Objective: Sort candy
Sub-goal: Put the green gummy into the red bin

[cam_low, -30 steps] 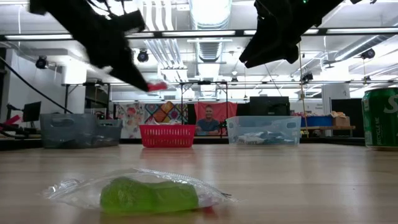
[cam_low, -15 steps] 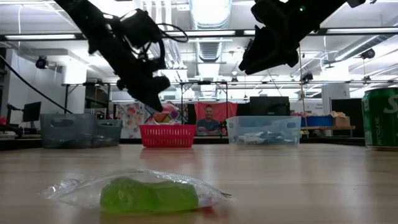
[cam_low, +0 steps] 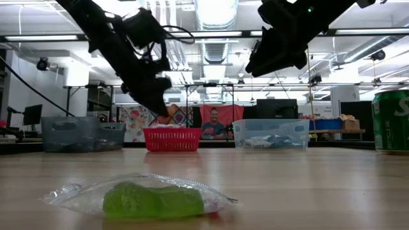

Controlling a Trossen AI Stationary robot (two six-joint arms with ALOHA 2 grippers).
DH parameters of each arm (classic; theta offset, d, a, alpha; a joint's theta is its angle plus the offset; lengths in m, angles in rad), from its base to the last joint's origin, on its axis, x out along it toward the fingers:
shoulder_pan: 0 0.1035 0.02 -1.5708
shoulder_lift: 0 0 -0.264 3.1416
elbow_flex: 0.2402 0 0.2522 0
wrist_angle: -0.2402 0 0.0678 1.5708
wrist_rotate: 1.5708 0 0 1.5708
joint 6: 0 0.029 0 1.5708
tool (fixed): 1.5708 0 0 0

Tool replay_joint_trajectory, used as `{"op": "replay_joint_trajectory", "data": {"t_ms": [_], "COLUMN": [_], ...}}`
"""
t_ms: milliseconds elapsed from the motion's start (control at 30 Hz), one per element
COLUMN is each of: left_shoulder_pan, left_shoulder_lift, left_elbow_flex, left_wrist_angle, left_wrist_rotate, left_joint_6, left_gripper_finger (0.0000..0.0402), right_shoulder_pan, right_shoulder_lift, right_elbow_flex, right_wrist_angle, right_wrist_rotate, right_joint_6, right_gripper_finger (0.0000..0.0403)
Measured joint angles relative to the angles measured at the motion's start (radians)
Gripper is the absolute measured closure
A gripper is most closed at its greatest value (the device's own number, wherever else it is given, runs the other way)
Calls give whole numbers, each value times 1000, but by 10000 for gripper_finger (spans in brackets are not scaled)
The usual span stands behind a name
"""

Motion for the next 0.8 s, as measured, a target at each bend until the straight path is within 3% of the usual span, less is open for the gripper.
{"op": "replay_joint_trajectory", "data": {"t_ms": [167,233,533,800], "left_shoulder_pan": [-73,-140,-512,-703], "left_shoulder_lift": [-62,-86,-97,-22], "left_elbow_flex": [0,0,1,1], "left_wrist_angle": [11,24,74,78], "left_wrist_rotate": [253,294,178,109], "left_joint_6": [-67,-109,-143,-250], "left_gripper_finger": [234,233,237,237], "right_shoulder_pan": [2,10,62,85], "right_shoulder_lift": [0,0,0,0], "right_elbow_flex": [0,0,0,0], "right_wrist_angle": [0,0,1,1], "right_wrist_rotate": [-1,-1,-1,-1], "right_joint_6": [13,16,28,52], "right_gripper_finger": [255,255,255,255]}}
